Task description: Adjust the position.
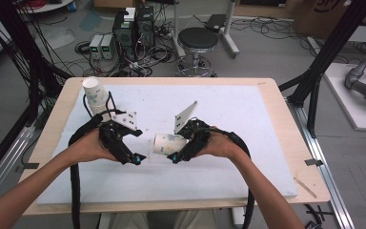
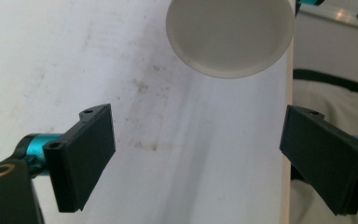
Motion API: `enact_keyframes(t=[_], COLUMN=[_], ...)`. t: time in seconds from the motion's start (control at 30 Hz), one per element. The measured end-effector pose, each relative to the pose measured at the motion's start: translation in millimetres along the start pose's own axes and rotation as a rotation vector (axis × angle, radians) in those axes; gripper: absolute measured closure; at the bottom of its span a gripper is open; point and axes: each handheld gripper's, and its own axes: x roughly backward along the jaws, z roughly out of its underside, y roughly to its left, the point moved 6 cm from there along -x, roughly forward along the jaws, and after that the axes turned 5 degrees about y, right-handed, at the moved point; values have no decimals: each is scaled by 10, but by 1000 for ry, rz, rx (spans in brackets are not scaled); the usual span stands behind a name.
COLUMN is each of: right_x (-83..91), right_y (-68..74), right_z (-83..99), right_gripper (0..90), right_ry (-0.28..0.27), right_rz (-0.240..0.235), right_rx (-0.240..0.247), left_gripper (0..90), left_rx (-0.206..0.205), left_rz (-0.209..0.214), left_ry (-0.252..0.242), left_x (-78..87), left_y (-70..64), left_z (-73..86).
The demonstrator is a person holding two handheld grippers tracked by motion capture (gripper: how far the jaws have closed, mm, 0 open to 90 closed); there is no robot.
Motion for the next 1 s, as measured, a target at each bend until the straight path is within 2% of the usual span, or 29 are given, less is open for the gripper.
enact_keyframes(t=[0.1,0.2,0.37,0.53,0.77,1.0], right_x=[-44,-95,-182,-226,-241,-280], right_y=[14,13,29,41,45,64], right_z=[-5,-13,-5,-24,-31,-38], right_gripper=[329,329,327,326,326,326], right_ry=[56,87,159,177,181,209], right_rz=[4,4,3,-8,-18,-24], right_rx=[16,32,41,49,50,61], left_gripper=[119,140,140,140,140,145], left_rx=[-17,-33,-49,-46,-64,-90], left_rz=[15,22,30,35,54,56], left_ry=[44,84,122,135,147,198], left_x=[-43,-85,-146,-197,-254,-342], left_y=[-20,-28,-35,-38,-77,-101], left_z=[-16,-30,-46,-61,-109,-136])
